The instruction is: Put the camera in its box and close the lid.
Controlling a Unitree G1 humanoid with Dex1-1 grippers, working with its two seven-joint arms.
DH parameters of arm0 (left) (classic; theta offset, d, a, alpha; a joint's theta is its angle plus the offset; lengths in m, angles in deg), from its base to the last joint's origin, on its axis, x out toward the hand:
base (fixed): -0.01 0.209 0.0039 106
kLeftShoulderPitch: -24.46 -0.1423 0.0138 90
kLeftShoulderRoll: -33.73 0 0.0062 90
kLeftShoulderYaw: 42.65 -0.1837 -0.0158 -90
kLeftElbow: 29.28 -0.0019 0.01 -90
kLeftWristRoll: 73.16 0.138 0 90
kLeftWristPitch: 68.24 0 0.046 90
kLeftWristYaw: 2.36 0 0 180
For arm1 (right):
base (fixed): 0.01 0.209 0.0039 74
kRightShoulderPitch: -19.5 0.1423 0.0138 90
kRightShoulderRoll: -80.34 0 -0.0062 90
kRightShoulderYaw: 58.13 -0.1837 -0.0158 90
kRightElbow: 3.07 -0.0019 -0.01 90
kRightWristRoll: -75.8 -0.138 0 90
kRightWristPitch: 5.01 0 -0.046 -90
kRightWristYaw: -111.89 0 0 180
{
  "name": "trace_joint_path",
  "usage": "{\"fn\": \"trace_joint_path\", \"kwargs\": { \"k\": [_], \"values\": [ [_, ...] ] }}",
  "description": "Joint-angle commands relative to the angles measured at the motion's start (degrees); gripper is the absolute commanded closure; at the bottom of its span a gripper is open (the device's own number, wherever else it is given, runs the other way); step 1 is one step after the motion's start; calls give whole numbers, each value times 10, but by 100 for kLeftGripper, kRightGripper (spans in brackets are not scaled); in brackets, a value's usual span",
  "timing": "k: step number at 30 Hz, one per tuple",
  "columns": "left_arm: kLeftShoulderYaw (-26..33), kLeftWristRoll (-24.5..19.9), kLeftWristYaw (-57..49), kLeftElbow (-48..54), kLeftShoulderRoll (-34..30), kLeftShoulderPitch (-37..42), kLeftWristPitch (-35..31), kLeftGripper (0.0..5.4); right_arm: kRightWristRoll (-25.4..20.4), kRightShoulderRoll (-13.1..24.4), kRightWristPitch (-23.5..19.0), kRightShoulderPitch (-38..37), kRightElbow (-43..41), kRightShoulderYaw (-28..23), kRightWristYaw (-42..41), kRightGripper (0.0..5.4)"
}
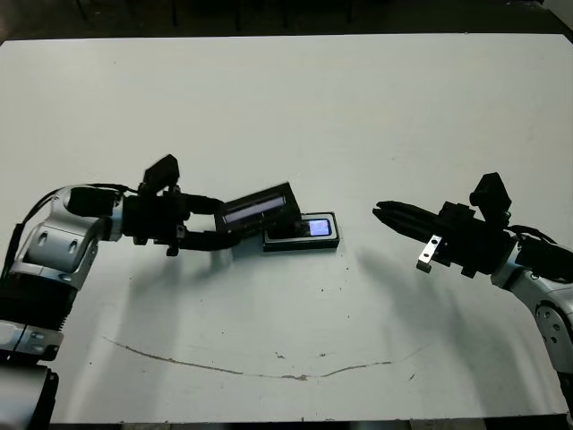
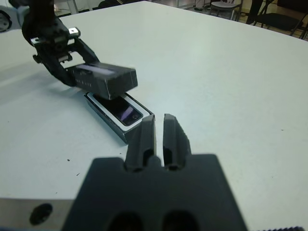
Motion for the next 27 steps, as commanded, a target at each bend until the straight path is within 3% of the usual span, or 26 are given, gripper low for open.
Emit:
{"fn": "trace_joint_path", "kwargs": {
  "k": [1, 27],
  "values": [
    [-18, 15, 2, -31, 11, 5, 0, 277, 4, 6, -3, -2, 6, 2, -4, 540],
    [-80, 40, 38, -84, 53, 56, 2, 277, 13, 9, 0, -6, 2, 0, -4, 540]
  ]
}}
